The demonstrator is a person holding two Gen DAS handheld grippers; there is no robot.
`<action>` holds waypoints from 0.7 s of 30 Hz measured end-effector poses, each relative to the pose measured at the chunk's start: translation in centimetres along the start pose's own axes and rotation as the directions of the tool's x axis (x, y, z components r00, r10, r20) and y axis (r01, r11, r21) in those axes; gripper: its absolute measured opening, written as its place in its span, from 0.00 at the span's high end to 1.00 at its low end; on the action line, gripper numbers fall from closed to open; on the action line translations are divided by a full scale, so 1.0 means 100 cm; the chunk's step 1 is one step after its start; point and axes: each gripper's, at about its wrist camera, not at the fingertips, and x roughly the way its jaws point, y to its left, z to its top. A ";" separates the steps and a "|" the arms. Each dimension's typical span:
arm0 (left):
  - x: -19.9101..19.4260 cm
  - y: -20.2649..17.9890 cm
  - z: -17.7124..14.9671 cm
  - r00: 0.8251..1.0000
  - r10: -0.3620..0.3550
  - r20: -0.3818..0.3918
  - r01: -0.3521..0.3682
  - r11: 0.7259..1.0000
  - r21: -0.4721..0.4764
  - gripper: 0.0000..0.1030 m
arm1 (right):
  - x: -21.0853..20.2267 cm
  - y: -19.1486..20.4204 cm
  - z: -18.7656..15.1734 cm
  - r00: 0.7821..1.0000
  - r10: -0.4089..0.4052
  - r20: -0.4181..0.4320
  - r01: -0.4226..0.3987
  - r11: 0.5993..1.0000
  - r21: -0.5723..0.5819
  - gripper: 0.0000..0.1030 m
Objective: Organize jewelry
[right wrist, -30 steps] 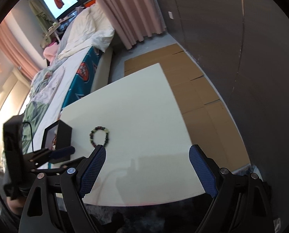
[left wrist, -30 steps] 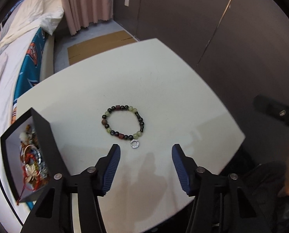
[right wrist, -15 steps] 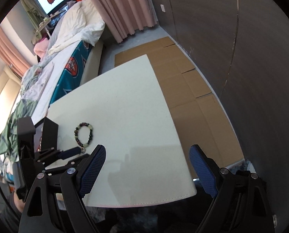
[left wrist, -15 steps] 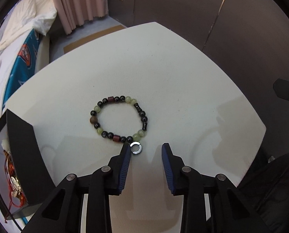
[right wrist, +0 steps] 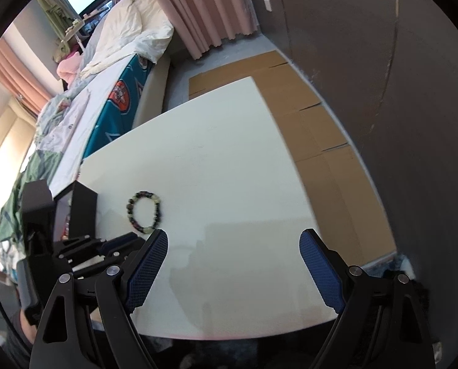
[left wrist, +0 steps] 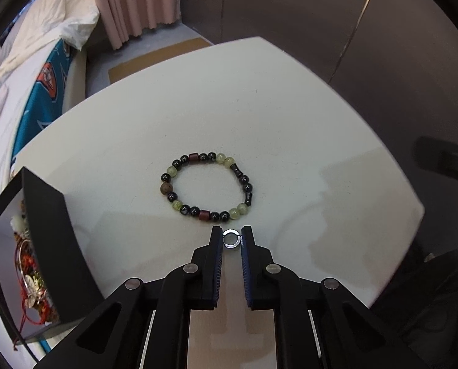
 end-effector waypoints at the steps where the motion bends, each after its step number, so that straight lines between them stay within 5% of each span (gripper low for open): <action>1: -0.004 0.001 0.000 1.000 -0.008 0.007 0.008 1.000 -0.005 0.88 | 0.003 0.002 0.001 1.000 0.019 -0.008 -0.019 1.000 0.008 0.18; 16: -0.083 0.045 0.006 0.986 -0.022 0.163 0.040 0.993 -0.107 0.88 | 0.058 0.057 0.013 0.987 0.115 -0.108 -0.118 0.993 -0.021 0.65; 21: -0.091 0.062 0.000 0.984 -0.010 0.179 0.035 0.990 -0.138 0.88 | 0.074 0.080 0.015 0.988 0.096 -0.121 -0.106 0.991 -0.080 0.70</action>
